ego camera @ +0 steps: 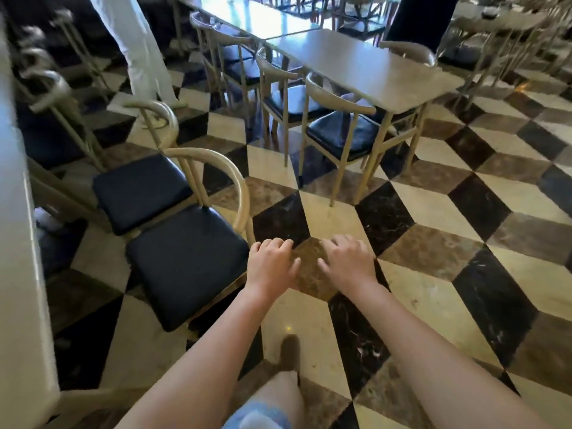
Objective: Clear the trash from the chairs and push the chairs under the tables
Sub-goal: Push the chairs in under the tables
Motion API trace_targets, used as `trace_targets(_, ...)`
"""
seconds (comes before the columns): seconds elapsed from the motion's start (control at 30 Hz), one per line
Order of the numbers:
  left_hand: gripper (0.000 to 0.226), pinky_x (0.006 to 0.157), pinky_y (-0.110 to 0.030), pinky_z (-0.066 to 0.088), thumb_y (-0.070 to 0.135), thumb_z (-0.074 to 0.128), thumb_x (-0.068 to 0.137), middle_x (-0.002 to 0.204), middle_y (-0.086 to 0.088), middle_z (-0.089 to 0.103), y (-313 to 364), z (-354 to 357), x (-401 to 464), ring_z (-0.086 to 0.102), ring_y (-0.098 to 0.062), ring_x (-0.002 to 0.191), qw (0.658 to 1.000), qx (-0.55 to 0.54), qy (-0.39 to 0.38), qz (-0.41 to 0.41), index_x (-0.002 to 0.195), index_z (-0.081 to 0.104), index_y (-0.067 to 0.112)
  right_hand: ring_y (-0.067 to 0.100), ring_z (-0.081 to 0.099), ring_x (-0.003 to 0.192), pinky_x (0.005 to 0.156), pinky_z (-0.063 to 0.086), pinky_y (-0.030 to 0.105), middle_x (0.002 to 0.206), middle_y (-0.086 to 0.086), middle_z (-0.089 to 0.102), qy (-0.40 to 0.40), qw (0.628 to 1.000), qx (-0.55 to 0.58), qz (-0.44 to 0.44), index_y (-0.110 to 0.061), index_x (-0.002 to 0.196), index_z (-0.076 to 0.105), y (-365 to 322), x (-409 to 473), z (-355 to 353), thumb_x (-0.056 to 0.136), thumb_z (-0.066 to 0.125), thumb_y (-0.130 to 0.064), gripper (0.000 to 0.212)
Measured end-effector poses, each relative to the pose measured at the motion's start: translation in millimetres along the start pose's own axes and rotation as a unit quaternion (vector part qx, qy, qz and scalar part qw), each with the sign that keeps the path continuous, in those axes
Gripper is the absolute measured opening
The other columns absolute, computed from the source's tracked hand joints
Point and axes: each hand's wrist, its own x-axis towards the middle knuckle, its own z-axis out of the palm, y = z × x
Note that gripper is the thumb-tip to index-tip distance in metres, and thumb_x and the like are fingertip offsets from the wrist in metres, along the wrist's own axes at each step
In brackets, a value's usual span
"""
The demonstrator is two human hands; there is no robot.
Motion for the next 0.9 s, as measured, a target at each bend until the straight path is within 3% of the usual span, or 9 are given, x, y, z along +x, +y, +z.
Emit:
trace_targets(0.53, 0.044, 0.096, -0.036, 0.042, 0.042, 0.048, 0.089, 0.114, -0.001, 0.065, -61.3, 23.4, 268.7, 0.058, -0.018, 0.106, 0.994, 0.036, -0.005, -0.098, 0.124, 0.054, 0.017, 0.026, 0.052, 0.113, 0.094, 0.042, 0.039, 0.12, 0.006, 0.06, -0.03, 0.991, 0.011, -0.131, -0.02, 0.123, 0.053, 37.4, 313.1, 11.6, 0.088, 0.055, -0.037, 0.039)
trace_targets(0.73, 0.039, 0.095, -0.035, 0.042, 0.043, 0.047, 0.089, 0.109, 0.0, 0.066, -87.9, 36.6, 331.8, 0.059, -0.016, 0.102, 0.979, 0.048, 0.02, -0.199, 0.117, 0.058, 0.018, 0.025, 0.054, 0.111, 0.093, 0.043, 0.04, 0.117, 0.005, 0.062, -0.031, 0.973, 0.007, -0.229, -0.019, 0.12, 0.056, 39.1, 419.6, 27.0, 0.087, 0.054, -0.037, 0.037)
trace_targets(0.9, 0.037, 0.1, -0.034, 0.038, 0.041, 0.047, 0.09, 0.114, 0.0, 0.064, -103.1, 41.8, 368.5, 0.056, -0.015, 0.108, 0.944, 0.052, 0.041, -0.324, 0.117, 0.057, 0.017, 0.024, 0.054, 0.11, 0.093, 0.044, 0.039, 0.118, 0.004, 0.061, -0.036, 0.934, 0.009, -0.357, -0.019, 0.121, 0.056, 28.4, 497.7, 33.1, 0.089, 0.052, -0.035, 0.036)
